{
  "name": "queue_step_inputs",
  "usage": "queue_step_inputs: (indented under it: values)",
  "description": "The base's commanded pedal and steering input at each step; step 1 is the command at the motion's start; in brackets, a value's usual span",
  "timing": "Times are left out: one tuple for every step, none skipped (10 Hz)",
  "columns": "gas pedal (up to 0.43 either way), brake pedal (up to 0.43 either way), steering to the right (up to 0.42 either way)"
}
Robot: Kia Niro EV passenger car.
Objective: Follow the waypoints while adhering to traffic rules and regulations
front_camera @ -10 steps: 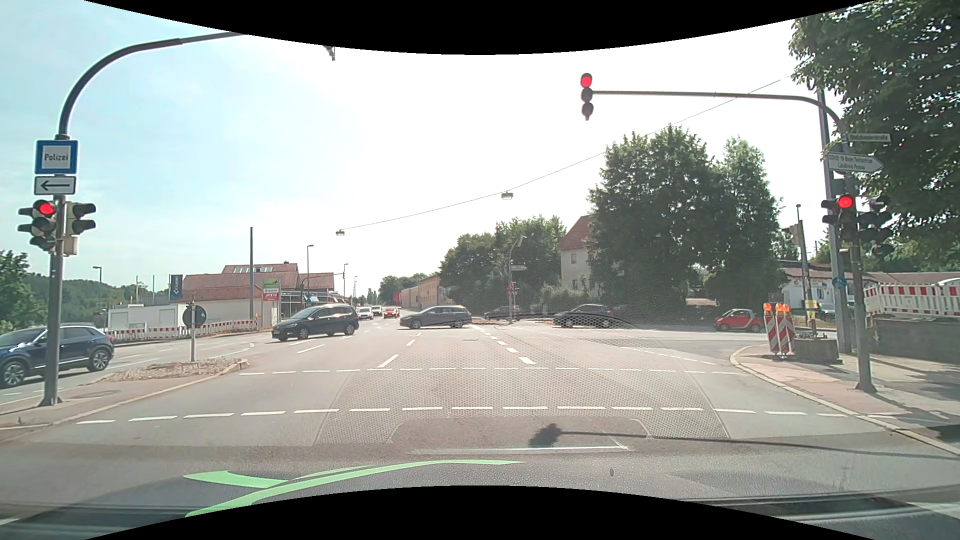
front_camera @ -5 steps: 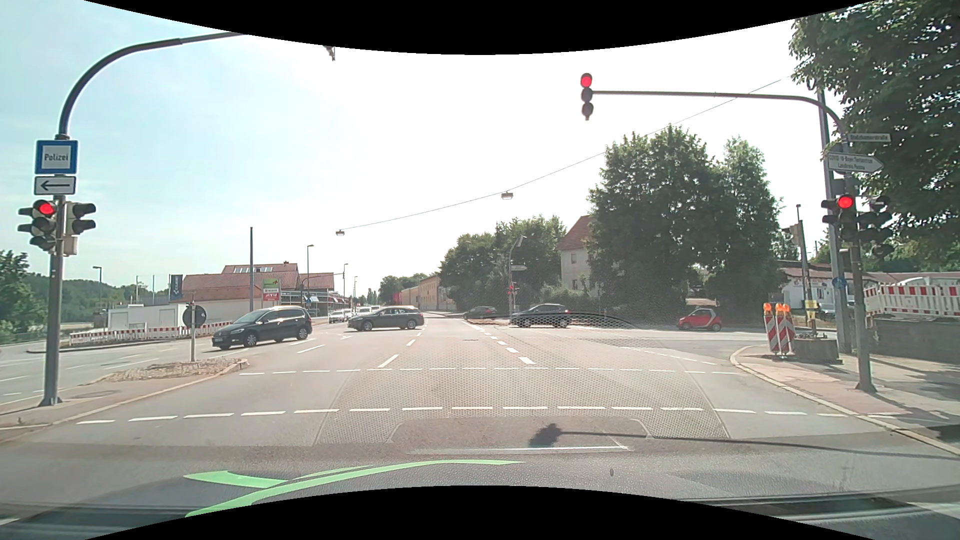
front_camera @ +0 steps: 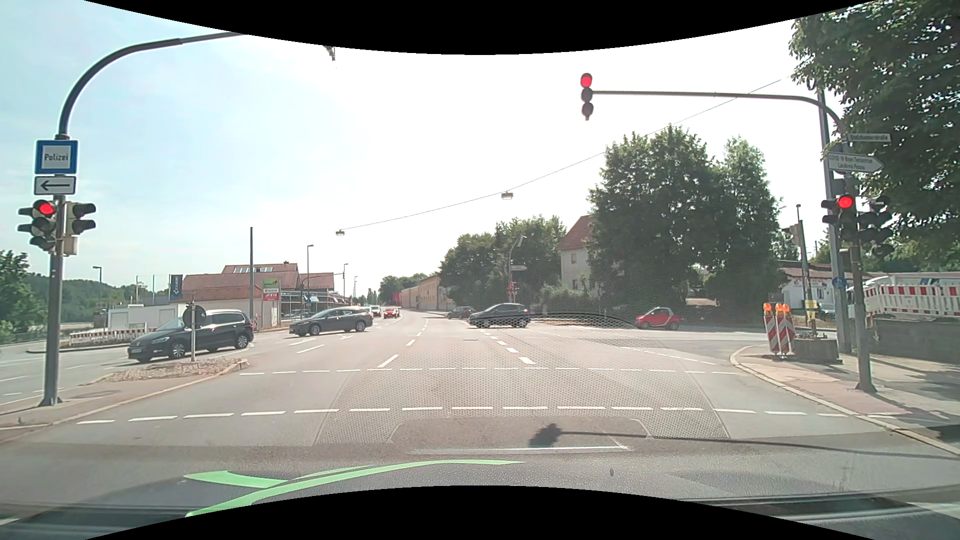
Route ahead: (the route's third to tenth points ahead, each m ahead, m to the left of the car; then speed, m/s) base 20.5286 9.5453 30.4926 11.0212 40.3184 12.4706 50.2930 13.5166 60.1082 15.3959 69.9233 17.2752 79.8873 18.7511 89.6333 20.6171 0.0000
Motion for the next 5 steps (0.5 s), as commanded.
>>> queue_step_inputs:
  values:
    - [0.0, 0.341, -0.012]
    - [0.0, 0.341, -0.012]
    - [0.0, 0.341, -0.012]
    - [0.0, 0.341, -0.012]
    - [0.0, 0.341, -0.012]
